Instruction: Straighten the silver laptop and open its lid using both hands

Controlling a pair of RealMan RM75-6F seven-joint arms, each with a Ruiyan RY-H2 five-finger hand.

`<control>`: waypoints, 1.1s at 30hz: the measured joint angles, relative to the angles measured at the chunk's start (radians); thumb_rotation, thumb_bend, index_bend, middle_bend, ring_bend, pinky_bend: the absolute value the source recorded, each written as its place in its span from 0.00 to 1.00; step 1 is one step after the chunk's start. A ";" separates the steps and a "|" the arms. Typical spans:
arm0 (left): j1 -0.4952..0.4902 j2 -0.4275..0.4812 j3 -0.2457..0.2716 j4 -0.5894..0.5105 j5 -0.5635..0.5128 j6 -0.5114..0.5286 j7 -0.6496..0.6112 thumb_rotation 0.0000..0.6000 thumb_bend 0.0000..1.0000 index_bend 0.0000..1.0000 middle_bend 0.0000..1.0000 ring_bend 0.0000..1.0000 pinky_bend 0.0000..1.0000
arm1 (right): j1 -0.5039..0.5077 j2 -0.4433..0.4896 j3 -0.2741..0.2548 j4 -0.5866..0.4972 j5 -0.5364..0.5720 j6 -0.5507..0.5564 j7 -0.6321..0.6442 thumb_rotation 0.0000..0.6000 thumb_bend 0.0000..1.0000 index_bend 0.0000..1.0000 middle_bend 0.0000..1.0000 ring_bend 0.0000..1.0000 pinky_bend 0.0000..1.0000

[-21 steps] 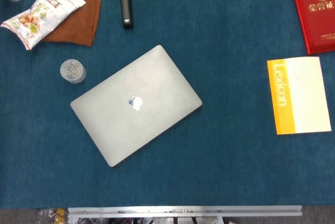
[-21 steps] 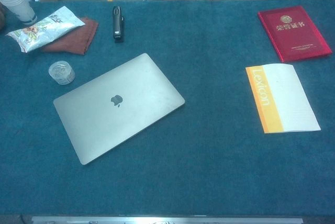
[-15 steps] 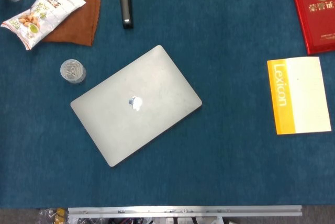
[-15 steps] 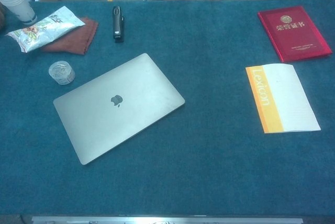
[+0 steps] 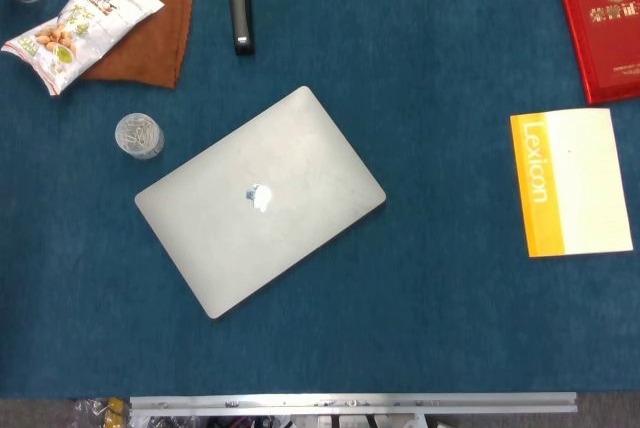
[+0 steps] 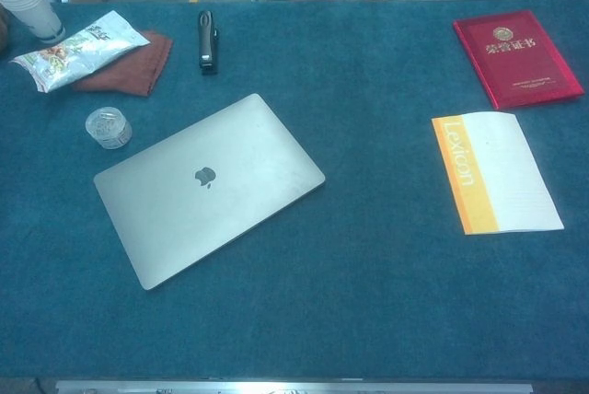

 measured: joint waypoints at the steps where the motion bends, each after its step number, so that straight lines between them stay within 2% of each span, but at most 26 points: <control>1: -0.012 0.003 0.004 0.003 0.016 -0.011 0.003 1.00 0.31 0.13 0.10 0.00 0.00 | 0.001 0.004 0.000 -0.005 -0.001 -0.001 -0.002 1.00 0.27 0.00 0.06 0.01 0.10; 11: -0.120 -0.003 0.025 0.028 0.112 -0.120 0.040 1.00 0.31 0.13 0.10 0.00 0.00 | 0.032 0.035 0.021 -0.058 -0.017 -0.009 -0.058 1.00 0.26 0.00 0.06 0.01 0.10; 18: -0.195 -0.043 0.030 0.064 0.150 -0.192 0.048 1.00 0.31 0.07 0.07 0.00 0.00 | 0.059 0.022 0.038 -0.057 0.012 -0.037 -0.079 1.00 0.21 0.00 0.06 0.01 0.10; 23: -0.242 -0.076 0.032 0.110 0.171 -0.235 0.041 1.00 0.29 0.00 0.01 0.00 0.00 | 0.075 0.014 0.050 -0.057 0.022 -0.045 -0.096 1.00 0.19 0.00 0.06 0.01 0.10; 33: -0.343 -0.174 0.049 0.246 0.204 -0.320 0.001 1.00 0.25 0.00 0.00 0.00 0.00 | 0.097 -0.003 0.066 -0.080 0.044 -0.046 -0.158 1.00 0.16 0.00 0.06 0.01 0.10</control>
